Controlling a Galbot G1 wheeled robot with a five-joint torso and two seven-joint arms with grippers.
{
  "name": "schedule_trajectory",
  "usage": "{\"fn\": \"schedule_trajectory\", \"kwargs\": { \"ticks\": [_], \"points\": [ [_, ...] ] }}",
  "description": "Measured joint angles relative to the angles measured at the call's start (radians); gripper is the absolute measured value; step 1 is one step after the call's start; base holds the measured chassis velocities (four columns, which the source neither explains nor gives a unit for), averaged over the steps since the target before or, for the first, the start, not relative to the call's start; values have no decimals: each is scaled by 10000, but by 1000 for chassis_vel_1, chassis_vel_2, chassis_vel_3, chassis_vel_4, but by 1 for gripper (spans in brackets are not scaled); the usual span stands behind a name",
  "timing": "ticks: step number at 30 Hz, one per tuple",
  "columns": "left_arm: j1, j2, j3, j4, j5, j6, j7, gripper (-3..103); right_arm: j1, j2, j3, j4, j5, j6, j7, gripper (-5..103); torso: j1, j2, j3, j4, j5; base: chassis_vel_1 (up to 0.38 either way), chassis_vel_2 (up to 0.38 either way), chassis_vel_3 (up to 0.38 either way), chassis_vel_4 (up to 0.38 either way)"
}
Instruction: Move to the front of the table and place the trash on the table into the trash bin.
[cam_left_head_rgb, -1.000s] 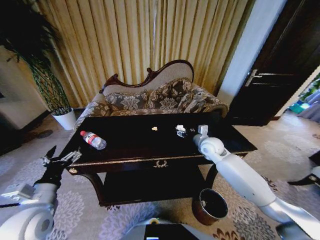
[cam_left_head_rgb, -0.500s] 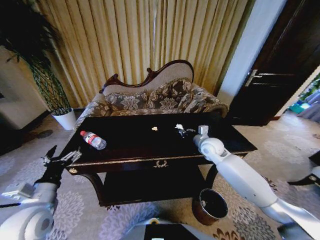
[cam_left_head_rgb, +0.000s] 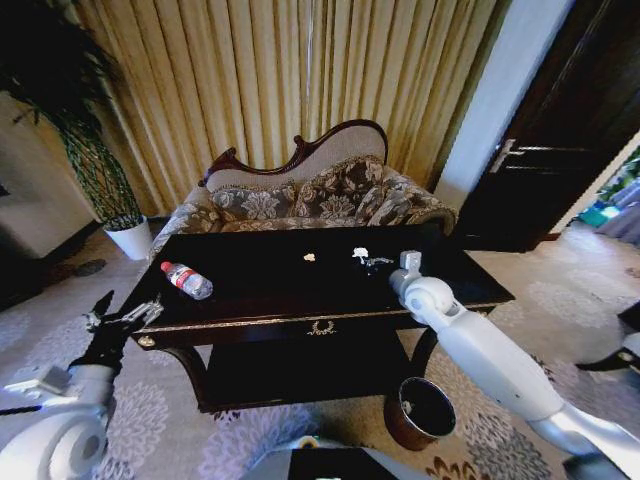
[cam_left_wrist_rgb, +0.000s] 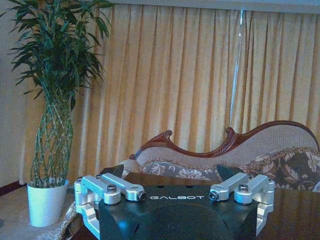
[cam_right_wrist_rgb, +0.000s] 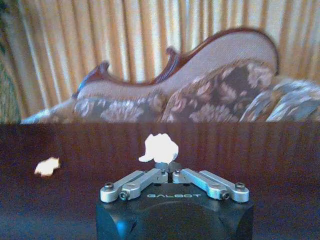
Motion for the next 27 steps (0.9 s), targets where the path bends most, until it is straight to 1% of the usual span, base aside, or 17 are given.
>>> {"fn": "schedule_trajectory", "kwargs": {
  "ticks": [2, 4, 5, 6, 8, 9, 12, 16, 18, 19, 20, 21, 22, 23, 24, 25, 27],
  "points": [
    [-11, 1, 3, 11, 0, -3, 1, 100, -190, -60, 209, 136, 8, 137, 39, 0, 0, 0, 0, 0, 0, 0, 0, 0, 0],
    [-31, 0, 9, 51, 0, -26, 8, 100, -936, -202, 1028, 587, -2, 580, 73, 0, 0, 0, -1, 0, -1, 0, 0, 0, 0],
    [-31, 0, 9, 51, 0, -26, 8, 100, -936, -202, 1028, 587, -2, 580, 73, 0, 0, 0, -1, 0, -1, 0, 0, 0, 0],
    [-32, -4, 9, 70, -1, -44, 14, 100, -1198, -237, 1283, 717, -42, 739, 75, 0, -1, 1, -1, -2, 0, 0, 0, 0, 0],
    [-30, -26, 10, 133, -4, -159, 34, 100, -2127, -335, 2006, 1085, -478, 1375, 81, 0, -1, 1, -1, -3, 0, 0, 0, 0, 0],
    [-30, -26, 10, 133, -4, -159, 34, 100, -2127, -335, 2006, 1085, -478, 1375, 81, 0, -1, 1, -1, -3, 0, 0, 0, 0, 0],
    [-44, -48, -3, 212, -81, -270, 78, 100, -3152, -200, 2673, 1559, -1133, 2111, 334, 0, -1, 1, -1, -2, 0, 0, 0, 0, 0],
    [-93, -45, -79, 282, -148, -282, 84, 100, -3553, -13, 2985, 1788, -1416, 2233, 519, 0, -1, 0, -1, 3, 0, 0, 0, 0, 0],
    [-131, 38, -174, 372, -241, -324, 85, 100, -4245, 266, 3534, 2021, -2007, 2251, 536, 0, -1, 1, -1, 0, -3, 0, 0, 0, 0],
    [-131, 38, -174, 372, -241, -324, 85, 100, -4245, 266, 3534, 2021, -2007, 2251, 536, 0, -1, 1, -1, 0, -3, 0, 0, 0, 0],
    [-136, 85, -219, 401, -308, -337, 120, 100, -4475, 398, 3774, 2057, -2157, 2251, 430, 0, -1, 0, -1, -1, -1, 0, 0, 0, 0],
    [-144, 147, -274, 460, -390, -397, 221, 100, -4862, 586, 4207, 2082, -2418, 2296, 112, 0, -1, 1, -2, -1, -1, 0, 0, 0, 0],
    [-144, 147, -274, 460, -390, -397, 221, 100, -4862, 586, 4207, 2082, -2418, 2296, 112, 0, -1, 1, -2, -1, -1, 0, 0, 0, 0],
    [-154, 189, -294, 531, -424, -476, 295, 100, -5110, 716, 4476, 2086, -2586, 2415, -179, 0, -1, 1, -1, 0, -1, 0, 0, 0, 0],
    [-154, 189, -294, 531, -424, -476, 295, 100, -5110, 716, 4476, 2086, -2586, 2415, -179, 0, -1, 1, -1, 0, -1, 0, 0, 0, 0],
    [-175, 243, -307, 626, -456, -553, 356, 100, -5512, 931, 4879, 2151, -2770, 2665, -707, 0, -1, 1, -1, -2, 0, 0, 0, 0, 0],
    [-193, 308, -326, 716, -519, -583, 392, 100, -6009, 1188, 5290, 2348, -2802, 2788, -1190, 0, -1, 1, -1, -3, -1, 0, 0, 0, 0]
  ]
}}
